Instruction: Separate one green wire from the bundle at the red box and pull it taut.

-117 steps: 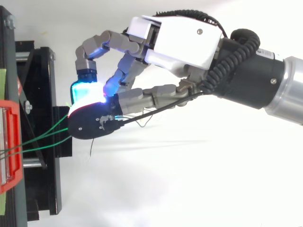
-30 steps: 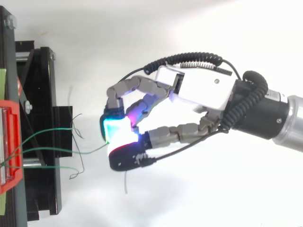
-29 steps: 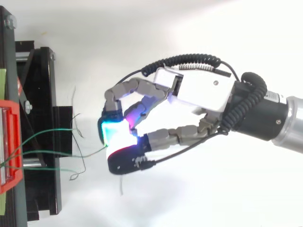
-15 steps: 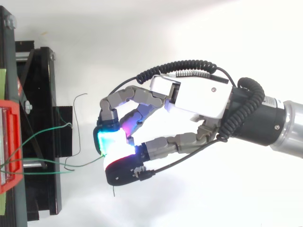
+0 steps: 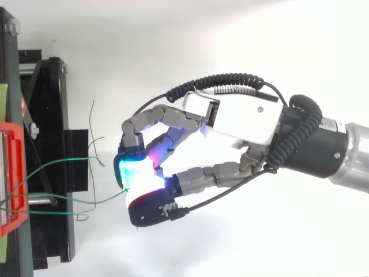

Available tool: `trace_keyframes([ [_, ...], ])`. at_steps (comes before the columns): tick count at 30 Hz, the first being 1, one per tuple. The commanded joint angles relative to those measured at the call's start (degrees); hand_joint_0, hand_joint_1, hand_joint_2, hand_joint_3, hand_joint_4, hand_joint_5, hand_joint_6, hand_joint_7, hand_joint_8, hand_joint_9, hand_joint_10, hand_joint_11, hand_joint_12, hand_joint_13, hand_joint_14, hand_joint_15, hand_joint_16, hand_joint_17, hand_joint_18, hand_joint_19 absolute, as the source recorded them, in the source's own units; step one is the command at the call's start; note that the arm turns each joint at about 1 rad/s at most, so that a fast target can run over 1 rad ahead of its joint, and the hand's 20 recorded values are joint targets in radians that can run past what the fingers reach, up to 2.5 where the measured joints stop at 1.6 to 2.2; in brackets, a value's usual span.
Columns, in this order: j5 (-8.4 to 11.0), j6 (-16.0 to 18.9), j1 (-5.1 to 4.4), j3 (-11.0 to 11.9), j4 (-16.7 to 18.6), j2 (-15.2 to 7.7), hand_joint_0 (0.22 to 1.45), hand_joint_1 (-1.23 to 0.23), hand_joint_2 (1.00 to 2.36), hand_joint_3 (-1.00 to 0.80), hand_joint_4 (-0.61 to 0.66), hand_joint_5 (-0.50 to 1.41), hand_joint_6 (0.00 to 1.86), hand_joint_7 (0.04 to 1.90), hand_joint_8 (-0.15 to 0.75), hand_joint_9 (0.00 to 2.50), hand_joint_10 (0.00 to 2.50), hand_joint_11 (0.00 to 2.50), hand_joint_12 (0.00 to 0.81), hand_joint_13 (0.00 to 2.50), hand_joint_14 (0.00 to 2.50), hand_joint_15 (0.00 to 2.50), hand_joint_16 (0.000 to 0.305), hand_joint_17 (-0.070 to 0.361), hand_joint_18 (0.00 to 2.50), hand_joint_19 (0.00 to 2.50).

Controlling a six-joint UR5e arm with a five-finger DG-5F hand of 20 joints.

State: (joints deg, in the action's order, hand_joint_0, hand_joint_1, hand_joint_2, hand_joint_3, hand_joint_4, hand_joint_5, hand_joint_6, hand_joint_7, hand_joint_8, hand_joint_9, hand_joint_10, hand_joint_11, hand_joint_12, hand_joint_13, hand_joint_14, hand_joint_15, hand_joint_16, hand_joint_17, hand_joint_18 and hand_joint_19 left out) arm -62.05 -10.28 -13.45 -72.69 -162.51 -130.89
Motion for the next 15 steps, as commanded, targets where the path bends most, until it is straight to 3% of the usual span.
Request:
trace_keyframes([
  [1, 0.00, 0.0, 0.00, 0.0, 0.0, 0.0, 0.59, -0.74, 1.03, -0.08, 0.03, -0.14, 0.87, 1.35, 0.269, 1.06, 0.03, 0.92, 0.343, 0.88, 0.02, 0.51, 0.050, 0.113, 0.78, 0.66],
  [15, 0.00, 0.0, 0.00, 0.0, 0.0, 0.0, 0.60, -0.75, 1.03, -0.08, 0.02, -0.14, 0.86, 1.36, 0.259, 1.06, 0.03, 0.91, 0.332, 0.88, 0.02, 0.52, 0.050, 0.112, 0.76, 0.66],
])
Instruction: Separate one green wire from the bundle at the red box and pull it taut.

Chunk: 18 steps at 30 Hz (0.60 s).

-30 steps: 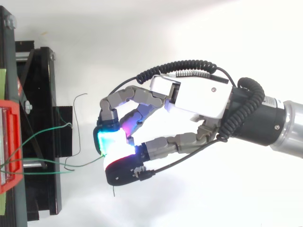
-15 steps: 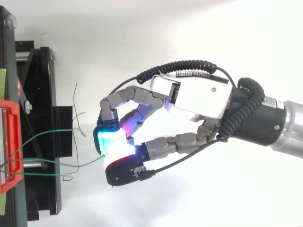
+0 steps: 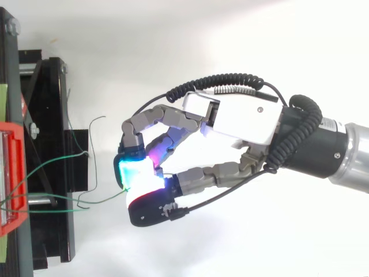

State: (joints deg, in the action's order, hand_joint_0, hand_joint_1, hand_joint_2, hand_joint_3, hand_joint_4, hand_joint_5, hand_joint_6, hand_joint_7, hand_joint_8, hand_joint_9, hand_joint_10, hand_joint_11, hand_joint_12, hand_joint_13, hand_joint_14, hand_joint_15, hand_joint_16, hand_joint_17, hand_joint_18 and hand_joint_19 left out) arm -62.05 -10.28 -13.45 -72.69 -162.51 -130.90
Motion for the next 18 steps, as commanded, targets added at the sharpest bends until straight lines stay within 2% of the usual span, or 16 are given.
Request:
trace_keyframes([
  [1, 0.00, 0.0, 0.00, 0.0, 0.0, 0.0, 0.60, -0.75, 1.03, -0.08, 0.02, -0.14, 0.87, 1.36, 0.259, 1.06, 0.03, 0.91, 0.332, 0.88, 0.02, 0.51, 0.050, 0.112, 0.76, 0.66],
  [18, 0.00, 0.0, 0.00, 0.0, 0.0, 0.0, 0.60, -0.75, 1.03, -0.09, 0.03, -0.14, 0.86, 1.35, 0.258, 1.07, 0.03, 0.90, 0.332, 0.88, 0.02, 0.51, 0.049, 0.111, 0.76, 0.67],
])
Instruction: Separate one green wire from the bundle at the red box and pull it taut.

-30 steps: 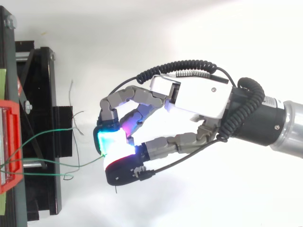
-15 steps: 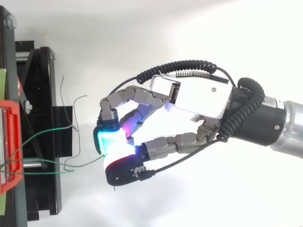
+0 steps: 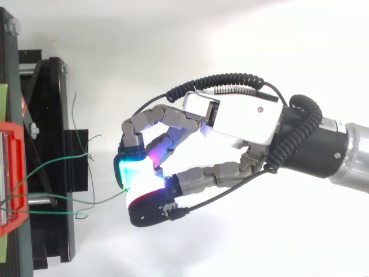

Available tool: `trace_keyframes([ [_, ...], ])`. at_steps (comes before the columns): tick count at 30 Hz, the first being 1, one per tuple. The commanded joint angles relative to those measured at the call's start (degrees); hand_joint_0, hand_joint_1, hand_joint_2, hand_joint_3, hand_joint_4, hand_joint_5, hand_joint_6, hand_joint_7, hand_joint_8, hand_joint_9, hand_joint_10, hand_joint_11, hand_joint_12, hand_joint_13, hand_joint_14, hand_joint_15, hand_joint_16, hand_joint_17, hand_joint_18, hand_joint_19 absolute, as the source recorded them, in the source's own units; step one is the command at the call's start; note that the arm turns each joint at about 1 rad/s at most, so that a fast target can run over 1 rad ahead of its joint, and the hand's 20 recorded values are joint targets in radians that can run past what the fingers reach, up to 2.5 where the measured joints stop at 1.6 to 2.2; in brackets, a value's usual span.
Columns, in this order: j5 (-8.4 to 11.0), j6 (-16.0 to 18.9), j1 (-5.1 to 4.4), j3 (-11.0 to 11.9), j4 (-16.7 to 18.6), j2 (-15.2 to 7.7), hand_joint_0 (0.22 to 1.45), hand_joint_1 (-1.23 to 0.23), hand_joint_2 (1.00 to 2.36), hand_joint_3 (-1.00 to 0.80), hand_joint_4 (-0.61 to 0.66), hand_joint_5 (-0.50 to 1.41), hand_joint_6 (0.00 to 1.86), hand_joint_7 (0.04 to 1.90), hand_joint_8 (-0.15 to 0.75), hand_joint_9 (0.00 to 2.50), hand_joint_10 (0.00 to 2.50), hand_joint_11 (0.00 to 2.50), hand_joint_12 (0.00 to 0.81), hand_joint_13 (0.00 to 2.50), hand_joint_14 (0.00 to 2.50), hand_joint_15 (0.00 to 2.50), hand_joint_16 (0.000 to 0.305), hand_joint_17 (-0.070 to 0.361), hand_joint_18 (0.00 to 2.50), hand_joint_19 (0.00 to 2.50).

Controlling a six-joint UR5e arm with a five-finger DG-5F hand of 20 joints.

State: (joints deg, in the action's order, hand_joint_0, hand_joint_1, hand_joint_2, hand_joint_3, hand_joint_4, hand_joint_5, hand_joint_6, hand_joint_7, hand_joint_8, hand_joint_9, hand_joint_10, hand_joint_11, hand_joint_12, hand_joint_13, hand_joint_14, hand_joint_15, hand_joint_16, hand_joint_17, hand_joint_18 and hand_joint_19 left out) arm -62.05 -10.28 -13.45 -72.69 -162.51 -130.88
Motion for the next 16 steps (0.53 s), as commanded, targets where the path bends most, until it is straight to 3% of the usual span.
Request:
trace_keyframes([
  [1, 0.00, 0.0, 0.00, 0.0, 0.0, 0.0, 0.60, -0.75, 1.03, -0.09, 0.03, -0.14, 0.86, 1.35, 0.258, 1.07, 0.03, 0.90, 0.332, 0.88, 0.02, 0.52, 0.050, 0.112, 0.76, 0.66],
  [16, 0.00, 0.0, 0.00, 0.0, 0.0, -0.1, 0.59, -0.75, 1.03, -0.09, 0.03, -0.14, 0.86, 1.35, 0.259, 1.08, 0.03, 0.89, 0.331, 0.88, 0.02, 0.52, 0.049, 0.111, 0.76, 0.66],
])
